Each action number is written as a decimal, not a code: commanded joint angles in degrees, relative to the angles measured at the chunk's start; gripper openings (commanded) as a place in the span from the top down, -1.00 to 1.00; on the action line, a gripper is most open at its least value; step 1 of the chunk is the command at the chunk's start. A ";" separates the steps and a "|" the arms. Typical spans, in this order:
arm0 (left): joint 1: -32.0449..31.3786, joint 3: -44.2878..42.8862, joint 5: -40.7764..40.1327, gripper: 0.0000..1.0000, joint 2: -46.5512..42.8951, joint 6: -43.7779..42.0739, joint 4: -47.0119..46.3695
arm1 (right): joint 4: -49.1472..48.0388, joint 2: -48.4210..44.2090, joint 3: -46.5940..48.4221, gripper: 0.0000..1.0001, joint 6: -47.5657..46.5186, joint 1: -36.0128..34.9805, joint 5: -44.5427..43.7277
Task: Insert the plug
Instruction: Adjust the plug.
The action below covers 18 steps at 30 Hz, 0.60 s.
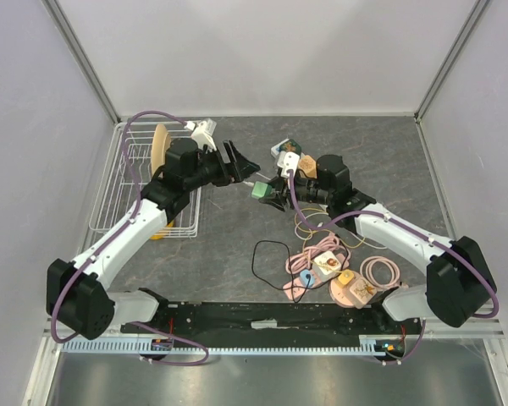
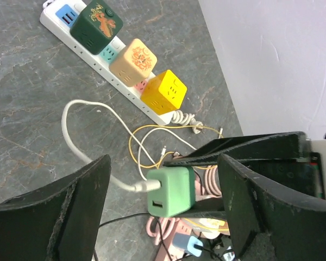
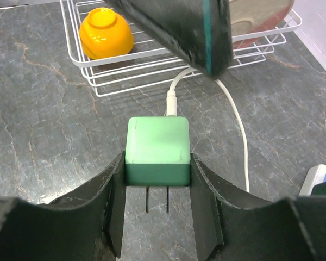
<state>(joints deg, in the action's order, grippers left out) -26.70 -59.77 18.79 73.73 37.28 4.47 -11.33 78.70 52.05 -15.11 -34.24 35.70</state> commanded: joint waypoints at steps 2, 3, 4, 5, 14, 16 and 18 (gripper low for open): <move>0.24 1.84 -3.94 -0.68 -6.23 8.07 0.63 | -7.73 -0.30 -1.69 0.97 2.63 0.05 -1.69; 0.24 2.28 -3.67 -0.68 -6.50 9.55 0.63 | -8.17 -0.38 -1.69 0.97 2.81 0.05 -1.69; 0.24 3.51 -3.49 -0.68 -6.67 10.44 0.54 | -8.44 -0.30 -1.60 0.97 3.07 0.05 -1.60; 0.24 4.13 -2.97 -0.67 -6.67 11.23 -0.24 | -8.62 -0.21 -1.69 0.98 3.16 0.14 -1.69; 0.16 9.49 -1.13 -0.58 -4.57 18.18 -6.12 | -11.52 -0.12 -2.66 0.97 4.92 0.14 -1.52; 0.16 10.10 -0.16 -0.54 -4.04 19.58 -8.15 | -11.87 -0.12 -2.92 0.96 5.09 0.05 -1.43; 0.16 11.42 1.07 -0.51 -3.69 21.95 -11.83 | -12.22 -0.12 -3.10 0.96 5.27 0.14 -1.34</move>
<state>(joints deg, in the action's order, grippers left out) -26.70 -49.91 16.91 69.67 52.97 1.56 -19.11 78.70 49.39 -10.66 -34.24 33.58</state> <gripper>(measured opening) 0.773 0.500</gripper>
